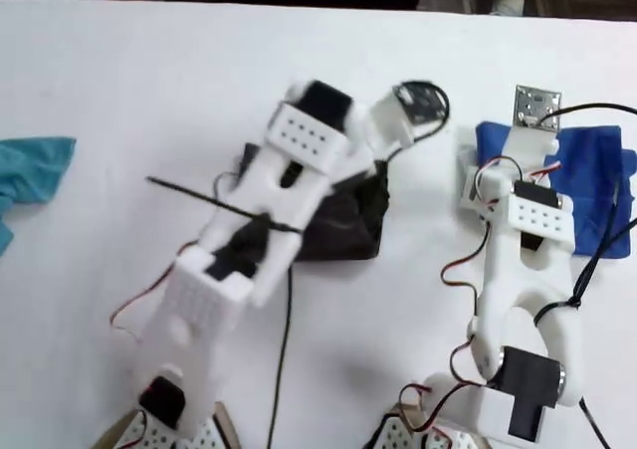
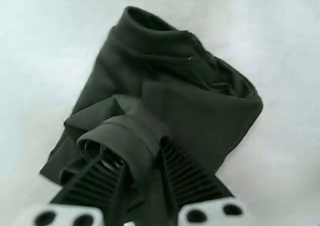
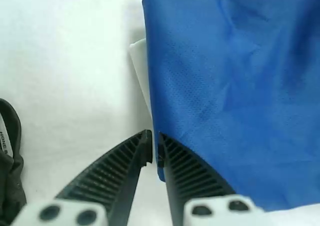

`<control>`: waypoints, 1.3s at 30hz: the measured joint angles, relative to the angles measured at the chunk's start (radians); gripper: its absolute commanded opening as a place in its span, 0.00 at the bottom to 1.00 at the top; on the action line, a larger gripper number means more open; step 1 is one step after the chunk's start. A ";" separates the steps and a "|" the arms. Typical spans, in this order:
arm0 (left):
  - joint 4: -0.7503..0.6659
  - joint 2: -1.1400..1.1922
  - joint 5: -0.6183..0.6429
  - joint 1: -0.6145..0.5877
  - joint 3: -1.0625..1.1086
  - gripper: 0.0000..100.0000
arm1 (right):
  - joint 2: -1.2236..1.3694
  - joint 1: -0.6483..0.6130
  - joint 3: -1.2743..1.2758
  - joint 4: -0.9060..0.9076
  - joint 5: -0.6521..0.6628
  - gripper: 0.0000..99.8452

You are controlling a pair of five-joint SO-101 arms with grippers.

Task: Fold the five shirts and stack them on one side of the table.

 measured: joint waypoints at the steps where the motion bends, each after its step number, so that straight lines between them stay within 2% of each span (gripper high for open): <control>1: 0.000 0.021 0.000 0.009 -0.008 0.02 | 0.000 0.000 0.000 0.000 0.000 0.04; 8: 0.000 0.081 0.000 0.032 -0.061 0.04 | 0.000 0.000 0.000 0.000 0.000 0.04; 14: 0.000 0.081 0.000 0.032 -0.074 0.27 | 0.000 0.000 0.000 0.000 0.000 0.04; 20: 0.002 0.043 0.000 -0.032 -0.169 0.26 | 0.000 0.000 0.000 0.000 0.000 0.03; 23: 0.003 -0.032 0.000 -0.126 -0.218 0.21 | 0.000 -0.015 0.000 0.000 0.000 0.03; 26: 0.005 -0.100 0.000 -0.267 -0.218 0.00 | 0.000 -0.043 0.021 0.000 0.000 0.03; 28: 0.005 -0.133 0.005 -0.388 -0.184 0.05 | 0.002 -0.061 0.028 0.000 0.000 0.02; 29: 0.005 -0.144 0.018 -0.450 -0.160 0.02 | 0.002 -0.072 0.028 0.000 0.005 0.02; 34: 0.005 -0.167 0.032 -0.743 0.000 0.03 | 0.002 -0.173 0.028 0.025 0.129 0.02; 39: 0.005 -0.301 -0.021 -0.916 0.207 0.03 | 0.008 -0.328 -0.084 0.146 0.183 0.02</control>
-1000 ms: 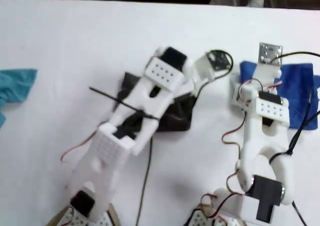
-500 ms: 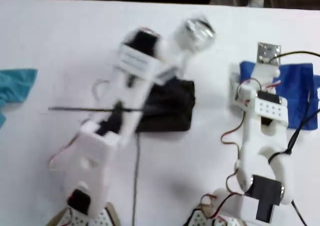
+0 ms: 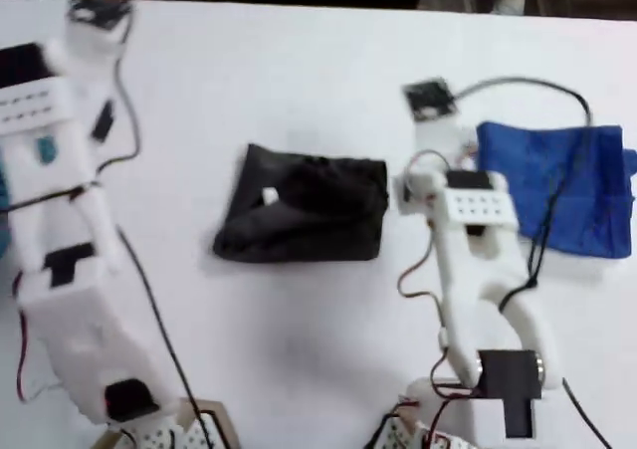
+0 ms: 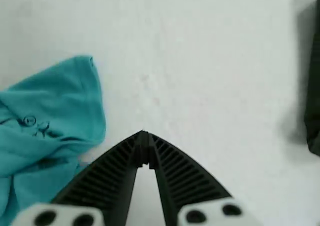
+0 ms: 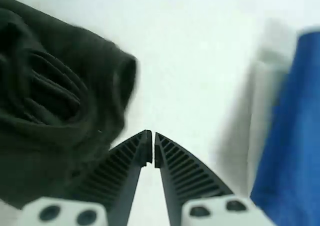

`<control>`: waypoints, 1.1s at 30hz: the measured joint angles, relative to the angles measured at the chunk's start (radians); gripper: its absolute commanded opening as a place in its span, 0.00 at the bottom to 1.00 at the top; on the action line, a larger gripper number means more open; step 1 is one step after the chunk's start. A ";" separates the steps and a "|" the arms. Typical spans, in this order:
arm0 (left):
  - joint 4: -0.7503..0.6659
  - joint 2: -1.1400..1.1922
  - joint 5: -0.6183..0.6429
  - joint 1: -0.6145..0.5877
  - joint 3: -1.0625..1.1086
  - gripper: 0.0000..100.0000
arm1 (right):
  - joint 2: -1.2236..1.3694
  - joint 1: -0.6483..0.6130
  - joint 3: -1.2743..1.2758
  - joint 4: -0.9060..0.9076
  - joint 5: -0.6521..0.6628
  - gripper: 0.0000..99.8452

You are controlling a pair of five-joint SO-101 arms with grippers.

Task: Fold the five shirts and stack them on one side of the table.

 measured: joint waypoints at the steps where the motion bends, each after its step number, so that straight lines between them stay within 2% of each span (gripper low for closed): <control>1: 0.000 -0.041 -0.014 -0.020 0.054 0.03 | 0.014 -0.021 -0.048 0.034 0.005 0.02; 3: -0.008 -0.137 -0.026 -0.052 0.183 0.03 | 0.063 -0.061 -0.167 0.109 0.009 0.02; 6: -0.101 -0.290 -0.028 -0.087 0.431 0.03 | 0.163 -0.123 -0.374 0.241 0.017 0.02; 10: -0.367 -0.499 -0.025 -0.138 0.872 0.03 | 0.351 -0.204 -0.655 0.381 0.098 0.02; 14: -0.667 -0.707 0.009 -0.135 1.339 0.03 | 0.562 -0.275 -0.910 0.539 0.158 0.02; 18: -0.844 -0.810 0.029 -0.110 1.669 0.03 | 0.723 -0.345 -1.146 0.651 0.195 0.02; 24: -0.962 -0.832 0.081 -0.109 1.824 0.03 | 0.922 -0.436 -1.381 0.680 0.245 0.02; 29: -0.982 -0.833 0.124 -0.109 1.835 0.03 | 1.079 -0.442 -1.498 0.680 0.245 0.02; 33: -0.982 -0.833 0.126 -0.109 1.835 0.03 | 1.134 -0.437 -1.567 0.758 0.245 0.02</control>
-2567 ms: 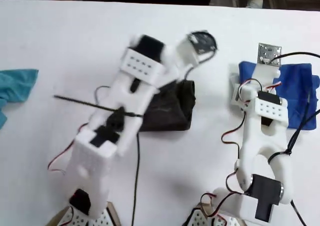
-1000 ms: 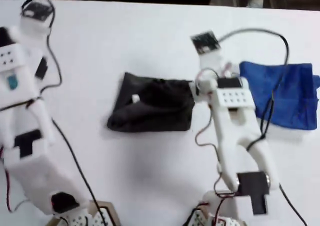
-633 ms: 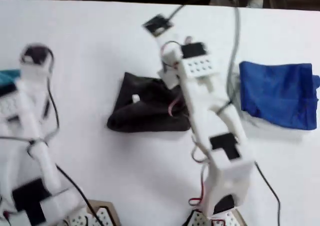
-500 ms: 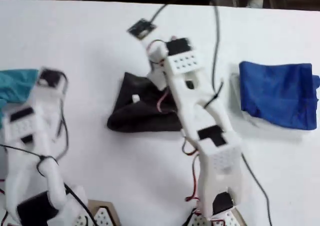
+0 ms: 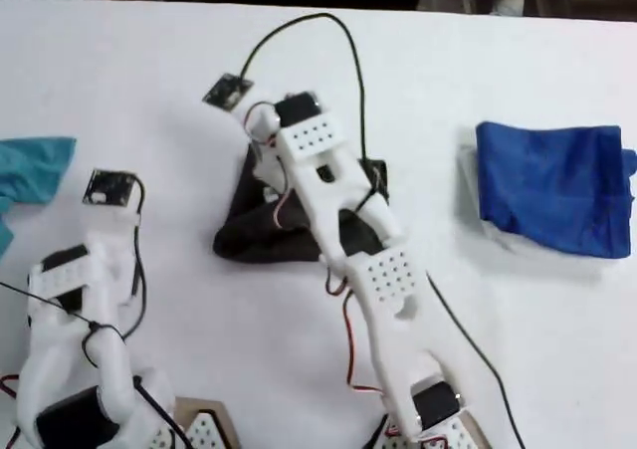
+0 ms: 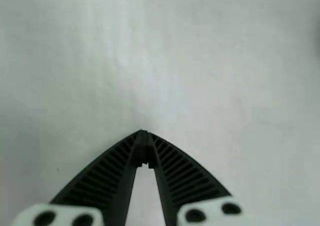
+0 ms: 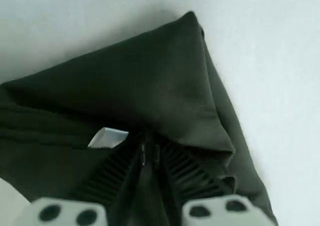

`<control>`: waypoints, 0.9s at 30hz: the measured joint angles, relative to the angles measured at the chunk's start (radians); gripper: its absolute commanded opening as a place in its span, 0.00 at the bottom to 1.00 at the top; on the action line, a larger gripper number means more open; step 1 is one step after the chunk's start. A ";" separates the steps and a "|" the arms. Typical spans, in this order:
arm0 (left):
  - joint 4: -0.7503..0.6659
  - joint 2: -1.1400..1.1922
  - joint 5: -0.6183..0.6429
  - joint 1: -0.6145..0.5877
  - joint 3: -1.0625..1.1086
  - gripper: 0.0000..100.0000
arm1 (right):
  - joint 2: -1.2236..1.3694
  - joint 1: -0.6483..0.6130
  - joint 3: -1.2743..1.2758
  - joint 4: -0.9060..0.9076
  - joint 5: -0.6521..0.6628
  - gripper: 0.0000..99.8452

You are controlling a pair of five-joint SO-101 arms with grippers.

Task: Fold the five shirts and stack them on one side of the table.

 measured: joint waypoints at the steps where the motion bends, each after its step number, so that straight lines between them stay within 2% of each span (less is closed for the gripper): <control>1: 0.000 0.000 0.000 0.000 0.000 0.03 | 0.002 0.005 -0.018 0.031 0.000 0.02; 8: -0.015 0.000 0.000 0.000 0.000 0.03 | -0.012 0.121 -0.008 0.084 0.026 0.02; 15: -0.017 0.000 0.000 0.000 0.009 0.03 | -0.173 0.238 0.305 0.078 0.167 0.02; 22: -0.026 -0.002 0.000 0.000 0.009 0.03 | -0.523 0.236 0.690 0.078 0.327 0.02; 27: -0.026 -0.002 0.000 0.000 0.009 0.03 | -0.752 0.153 0.770 0.009 0.353 0.02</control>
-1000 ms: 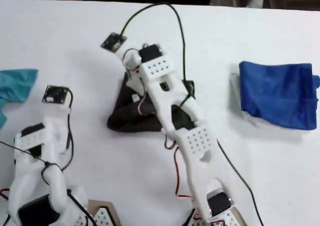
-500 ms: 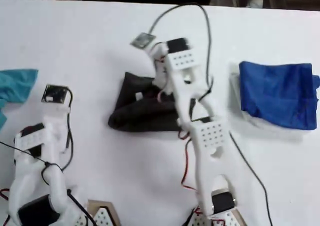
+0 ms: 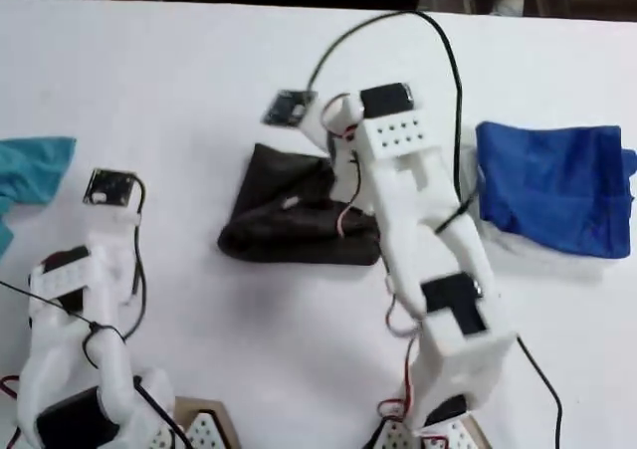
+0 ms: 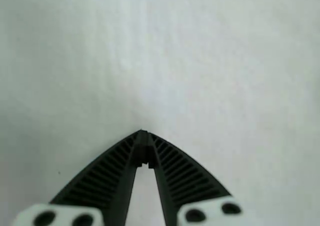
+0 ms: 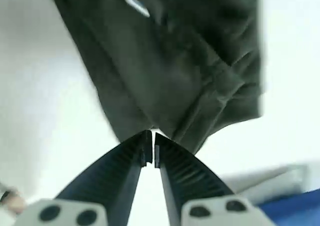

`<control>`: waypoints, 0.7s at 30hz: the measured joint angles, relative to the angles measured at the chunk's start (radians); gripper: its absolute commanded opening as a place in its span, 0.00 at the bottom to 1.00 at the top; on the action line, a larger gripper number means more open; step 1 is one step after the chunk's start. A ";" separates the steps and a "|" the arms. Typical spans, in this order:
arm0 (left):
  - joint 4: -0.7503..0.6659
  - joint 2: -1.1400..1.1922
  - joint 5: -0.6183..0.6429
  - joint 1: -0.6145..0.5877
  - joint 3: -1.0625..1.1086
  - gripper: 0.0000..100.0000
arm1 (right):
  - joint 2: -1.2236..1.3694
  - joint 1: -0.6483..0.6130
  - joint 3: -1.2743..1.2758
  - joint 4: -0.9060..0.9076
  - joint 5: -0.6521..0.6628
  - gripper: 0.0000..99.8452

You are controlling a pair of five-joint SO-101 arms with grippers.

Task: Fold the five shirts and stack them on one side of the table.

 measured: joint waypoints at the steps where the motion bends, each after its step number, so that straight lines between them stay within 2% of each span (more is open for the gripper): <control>1: 0.000 0.000 0.000 0.000 0.000 0.03 | -0.012 -0.015 0.002 -0.043 -0.021 0.02; 6: 0.000 0.000 0.000 0.000 0.000 0.03 | 0.038 -0.075 0.028 -0.321 -0.176 0.02; 9: 0.000 0.000 0.000 0.000 0.000 0.03 | 0.166 -0.123 0.021 -0.407 -0.213 0.02; 16: -0.002 0.000 0.000 0.000 0.000 0.03 | 0.439 -0.132 -0.175 -0.428 -0.227 0.02; 21: -0.002 0.000 0.000 0.000 0.000 0.03 | 0.542 -0.133 -0.318 -0.321 -0.227 0.02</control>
